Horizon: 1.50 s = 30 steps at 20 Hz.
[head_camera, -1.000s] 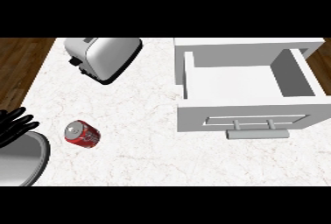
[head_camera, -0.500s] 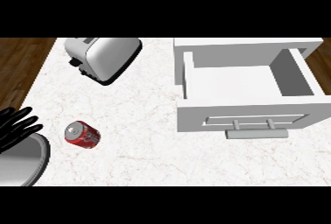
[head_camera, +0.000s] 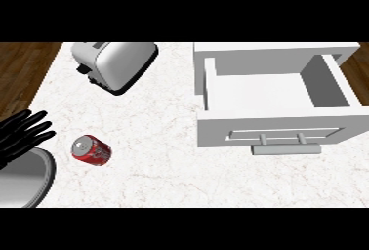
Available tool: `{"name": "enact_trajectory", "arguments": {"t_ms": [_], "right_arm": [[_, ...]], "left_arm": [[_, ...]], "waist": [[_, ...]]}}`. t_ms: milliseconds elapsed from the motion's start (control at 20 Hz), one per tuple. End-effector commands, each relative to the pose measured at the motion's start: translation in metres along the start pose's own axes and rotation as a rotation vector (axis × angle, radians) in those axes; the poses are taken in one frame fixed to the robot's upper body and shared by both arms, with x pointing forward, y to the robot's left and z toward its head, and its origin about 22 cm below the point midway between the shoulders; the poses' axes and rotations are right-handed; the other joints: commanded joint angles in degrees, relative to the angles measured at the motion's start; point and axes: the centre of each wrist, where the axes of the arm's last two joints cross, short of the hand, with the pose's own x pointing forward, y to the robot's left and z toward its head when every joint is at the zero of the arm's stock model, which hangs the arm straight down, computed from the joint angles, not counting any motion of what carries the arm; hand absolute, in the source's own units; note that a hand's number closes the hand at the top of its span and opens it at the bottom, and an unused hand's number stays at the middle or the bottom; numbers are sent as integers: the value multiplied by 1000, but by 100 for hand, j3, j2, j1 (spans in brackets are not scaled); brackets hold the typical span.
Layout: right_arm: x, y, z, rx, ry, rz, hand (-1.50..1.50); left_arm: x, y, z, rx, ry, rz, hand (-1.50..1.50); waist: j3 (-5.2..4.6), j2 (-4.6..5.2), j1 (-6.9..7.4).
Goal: Pick up the can, place it into the drawer and close the drawer
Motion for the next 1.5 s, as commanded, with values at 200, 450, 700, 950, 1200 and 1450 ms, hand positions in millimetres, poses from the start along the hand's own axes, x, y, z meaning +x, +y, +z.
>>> {"name": "enact_trajectory", "arguments": {"t_ms": [200,450,700,950,1200,1450], "right_arm": [[7,-19,17,-6,15,-2,-150],[5,-19,21,4,14,15,-150],[2,-19,22,-12,-11,-1,-150],[2,-31,16,-17,28,-18,-150],[12,-16,26,-21,2,0,-150],[5,-26,25,-25,0,6,-150]], "left_arm": [[-47,28,-8,63,56,20,-150],[-63,46,-17,85,56,10,-150],[-94,47,-22,121,69,8,-150],[-111,71,-20,191,65,-8,-150],[-138,61,-26,230,81,-32,-150],[-146,81,-19,223,99,-27,-150]], "waist": [[-141,99,10],[-140,103,27],[-141,105,37],[-145,119,11],[-145,109,11],[-146,124,-5]]}}
